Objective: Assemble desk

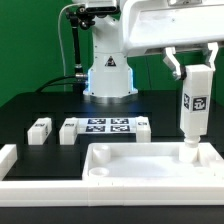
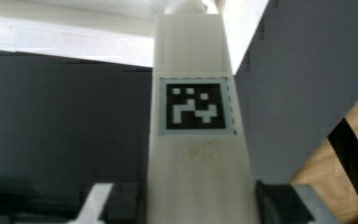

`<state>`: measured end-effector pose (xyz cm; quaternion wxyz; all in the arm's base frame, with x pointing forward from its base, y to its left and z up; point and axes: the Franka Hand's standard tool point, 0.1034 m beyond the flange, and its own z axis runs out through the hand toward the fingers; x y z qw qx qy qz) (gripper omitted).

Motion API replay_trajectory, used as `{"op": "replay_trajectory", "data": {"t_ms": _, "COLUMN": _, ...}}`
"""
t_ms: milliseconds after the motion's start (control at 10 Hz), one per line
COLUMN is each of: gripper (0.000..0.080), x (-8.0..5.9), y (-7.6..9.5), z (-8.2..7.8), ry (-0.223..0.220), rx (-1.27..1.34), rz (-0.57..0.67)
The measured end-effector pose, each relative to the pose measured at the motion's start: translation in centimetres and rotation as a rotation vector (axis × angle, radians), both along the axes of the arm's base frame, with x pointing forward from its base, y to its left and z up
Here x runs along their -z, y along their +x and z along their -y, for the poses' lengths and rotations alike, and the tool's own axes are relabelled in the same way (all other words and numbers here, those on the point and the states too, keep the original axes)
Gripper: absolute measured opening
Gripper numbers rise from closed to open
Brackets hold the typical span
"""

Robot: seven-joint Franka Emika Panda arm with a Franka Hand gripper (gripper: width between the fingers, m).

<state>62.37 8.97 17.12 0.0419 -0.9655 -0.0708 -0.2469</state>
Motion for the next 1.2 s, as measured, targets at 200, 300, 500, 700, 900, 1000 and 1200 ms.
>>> {"op": "replay_trajectory", "data": {"t_ms": 200, "gripper": 0.0291, "x": -0.1, "y": 0.9, "z": -0.5, "ry": 0.002, "rx": -0.007, "rz": 0.02}}
{"op": "replay_trajectory", "data": {"t_ms": 300, "gripper": 0.0291, "x": 0.5, "y": 1.2, "z": -0.4, "ry": 0.002, "rx": -0.008, "rz": 0.018}}
{"op": "replay_trajectory", "data": {"t_ms": 500, "gripper": 0.0291, "x": 1.3, "y": 1.9, "z": -0.6, "ry": 0.006, "rx": -0.006, "rz": 0.014}}
{"op": "replay_trajectory", "data": {"t_ms": 700, "gripper": 0.0291, "x": 2.6, "y": 1.9, "z": -0.7, "ry": 0.008, "rx": -0.006, "rz": -0.002}}
{"op": "replay_trajectory", "data": {"t_ms": 900, "gripper": 0.0291, "x": 3.3, "y": 1.9, "z": -0.9, "ry": 0.01, "rx": -0.008, "rz": -0.006}}
{"op": "replay_trajectory", "data": {"t_ms": 1000, "gripper": 0.0291, "x": 3.5, "y": 2.0, "z": -1.0, "ry": 0.012, "rx": -0.006, "rz": 0.007}}
{"op": "replay_trajectory", "data": {"t_ms": 1200, "gripper": 0.0291, "x": 4.2, "y": 1.9, "z": -1.2, "ry": 0.012, "rx": -0.009, "rz": 0.008}}
